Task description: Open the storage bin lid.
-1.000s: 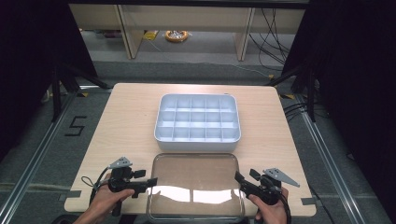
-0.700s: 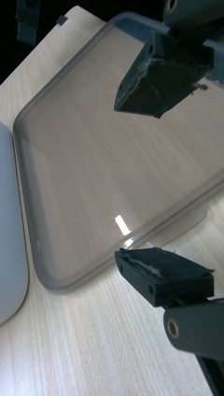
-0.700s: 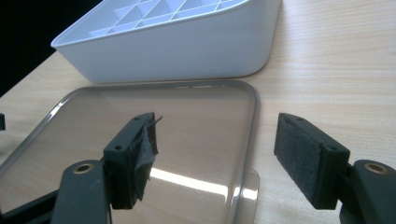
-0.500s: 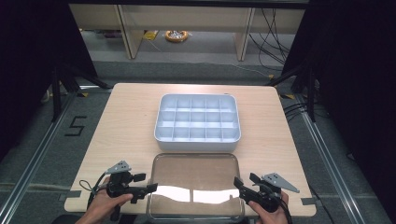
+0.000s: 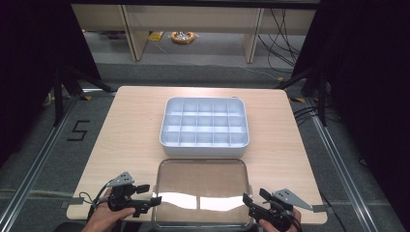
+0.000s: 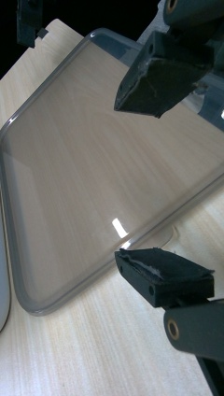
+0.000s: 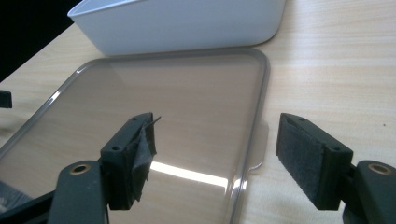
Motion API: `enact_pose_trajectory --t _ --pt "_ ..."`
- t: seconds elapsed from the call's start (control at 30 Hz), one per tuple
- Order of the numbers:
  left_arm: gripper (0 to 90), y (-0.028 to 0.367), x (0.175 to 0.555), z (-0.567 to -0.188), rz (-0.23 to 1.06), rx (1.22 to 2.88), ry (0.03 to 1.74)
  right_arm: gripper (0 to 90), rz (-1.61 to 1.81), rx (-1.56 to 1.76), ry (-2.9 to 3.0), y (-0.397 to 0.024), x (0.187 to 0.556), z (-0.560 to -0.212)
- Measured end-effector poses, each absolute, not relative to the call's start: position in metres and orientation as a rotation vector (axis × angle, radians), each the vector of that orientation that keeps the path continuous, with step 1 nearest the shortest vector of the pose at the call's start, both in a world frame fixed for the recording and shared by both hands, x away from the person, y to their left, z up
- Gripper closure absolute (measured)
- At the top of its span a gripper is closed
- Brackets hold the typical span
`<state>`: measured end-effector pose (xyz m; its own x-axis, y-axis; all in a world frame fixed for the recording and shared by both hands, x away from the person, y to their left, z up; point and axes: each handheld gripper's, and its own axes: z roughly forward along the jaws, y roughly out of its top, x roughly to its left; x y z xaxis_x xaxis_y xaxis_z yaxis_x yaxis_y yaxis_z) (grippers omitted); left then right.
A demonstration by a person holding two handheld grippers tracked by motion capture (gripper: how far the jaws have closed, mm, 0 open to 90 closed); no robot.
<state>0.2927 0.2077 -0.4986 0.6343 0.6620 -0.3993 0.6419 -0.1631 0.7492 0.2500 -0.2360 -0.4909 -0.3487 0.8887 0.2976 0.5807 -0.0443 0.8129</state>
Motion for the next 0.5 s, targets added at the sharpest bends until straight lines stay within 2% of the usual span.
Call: enact_pose_trajectory --t 0.17,0.5 --pt "23.2 0.210 0.286 -0.498 0.033 1.865 1.040 27.9 1.353 1.644 1.922 -0.231 0.240 -0.490" --pt "23.4 0.212 0.279 -0.499 0.028 1.867 1.034 26.0 1.342 1.599 1.949 -0.234 0.232 -0.492"
